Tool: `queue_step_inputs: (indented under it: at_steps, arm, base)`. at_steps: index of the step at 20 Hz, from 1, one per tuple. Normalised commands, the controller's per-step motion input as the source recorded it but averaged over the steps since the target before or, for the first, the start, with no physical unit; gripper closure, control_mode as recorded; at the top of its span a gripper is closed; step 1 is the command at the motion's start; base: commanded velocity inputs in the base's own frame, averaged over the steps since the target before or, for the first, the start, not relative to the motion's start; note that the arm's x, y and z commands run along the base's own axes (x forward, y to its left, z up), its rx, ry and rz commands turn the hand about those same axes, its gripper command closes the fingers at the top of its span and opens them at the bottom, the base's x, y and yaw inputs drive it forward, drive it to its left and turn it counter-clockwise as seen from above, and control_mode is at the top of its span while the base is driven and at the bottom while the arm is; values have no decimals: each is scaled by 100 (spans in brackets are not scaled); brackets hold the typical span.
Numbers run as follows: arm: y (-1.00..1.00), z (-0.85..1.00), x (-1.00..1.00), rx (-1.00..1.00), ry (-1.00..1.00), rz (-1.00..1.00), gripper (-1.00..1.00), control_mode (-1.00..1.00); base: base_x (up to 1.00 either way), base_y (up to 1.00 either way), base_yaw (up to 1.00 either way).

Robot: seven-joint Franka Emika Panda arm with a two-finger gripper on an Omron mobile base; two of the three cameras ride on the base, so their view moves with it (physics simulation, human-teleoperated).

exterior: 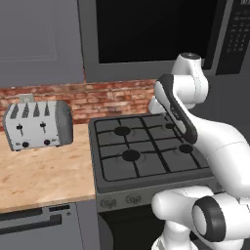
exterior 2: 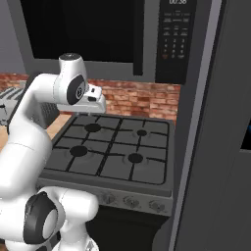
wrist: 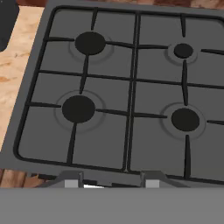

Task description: Navigate to the coffee machine.

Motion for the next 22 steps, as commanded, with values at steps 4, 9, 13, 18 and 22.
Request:
queue_step_inputs:
  at_steps: [4,9,13,18,22]
  arm:
    - [0,0,0,0,0,0,-100,100]
    - [0,0,0,0,0,0,-100,100]
    - [0,0,0,0,0,0,-100,100]
    - [0,0,0,0,0,0,-100,100]
    - [0,0,0,0,0,0,-100,100]
  base:
    - [-3,0,0]
    - [-56,0,0]
    - [-84,0,0]
    - [-6,0,0]
    - [-33,12,18]
